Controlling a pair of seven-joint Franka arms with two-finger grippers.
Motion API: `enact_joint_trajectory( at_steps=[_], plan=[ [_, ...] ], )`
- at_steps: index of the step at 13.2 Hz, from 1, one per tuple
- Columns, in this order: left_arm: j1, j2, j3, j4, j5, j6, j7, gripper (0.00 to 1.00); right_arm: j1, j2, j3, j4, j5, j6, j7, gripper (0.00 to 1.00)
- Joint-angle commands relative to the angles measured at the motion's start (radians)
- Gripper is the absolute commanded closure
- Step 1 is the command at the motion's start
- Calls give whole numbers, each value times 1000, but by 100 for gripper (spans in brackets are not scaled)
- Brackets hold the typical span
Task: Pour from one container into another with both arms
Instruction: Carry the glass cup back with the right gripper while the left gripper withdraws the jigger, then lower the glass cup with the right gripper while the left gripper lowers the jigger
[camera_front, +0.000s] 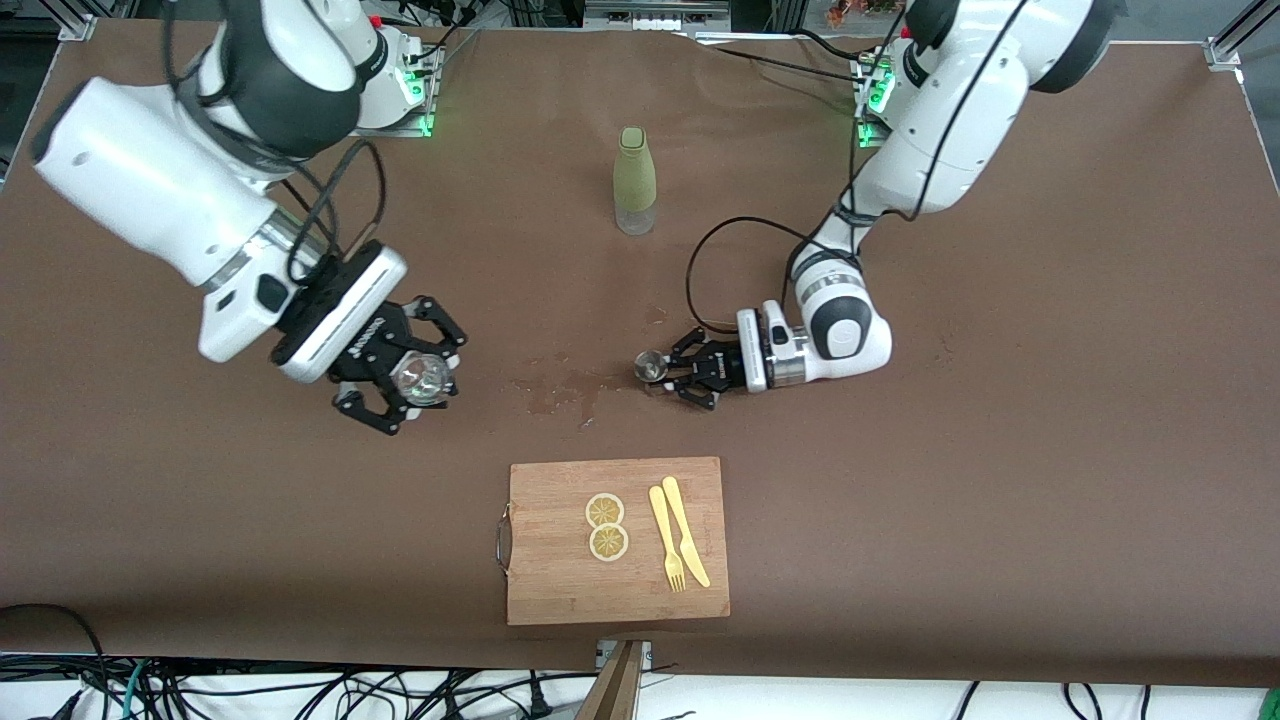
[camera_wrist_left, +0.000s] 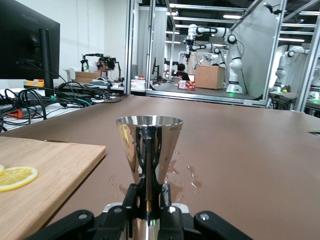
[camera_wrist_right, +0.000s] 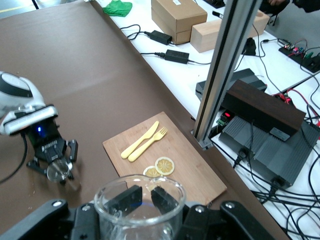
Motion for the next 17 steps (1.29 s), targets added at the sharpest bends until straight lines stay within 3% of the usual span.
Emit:
enact_joint_trajectory(
  at_steps=[1,5,7,9,12,14,17],
  plan=[
    [163,-124,-46,-161,164,-57,52,100,-100,58,38,126,24,-148,-64,82],
    [390,-146,-30,-197,507,-212,35,100,-201,133,44,174,68,-270,-252,82],
    [432,-142,38,-168,618,-318,32,100,-252,160,41,183,147,-337,-399,82],
    [450,-137,119,-159,689,-428,43,100,-293,195,38,182,203,-392,-544,82],
    [521,-119,191,-70,835,-565,66,100,-356,276,24,177,311,-462,-816,82],
    [542,-71,243,2,863,-631,129,100,-364,328,-19,157,392,-502,-984,82],
    [567,-20,299,36,863,-670,234,100,-387,405,-43,116,512,-573,-1224,82]
  ],
)
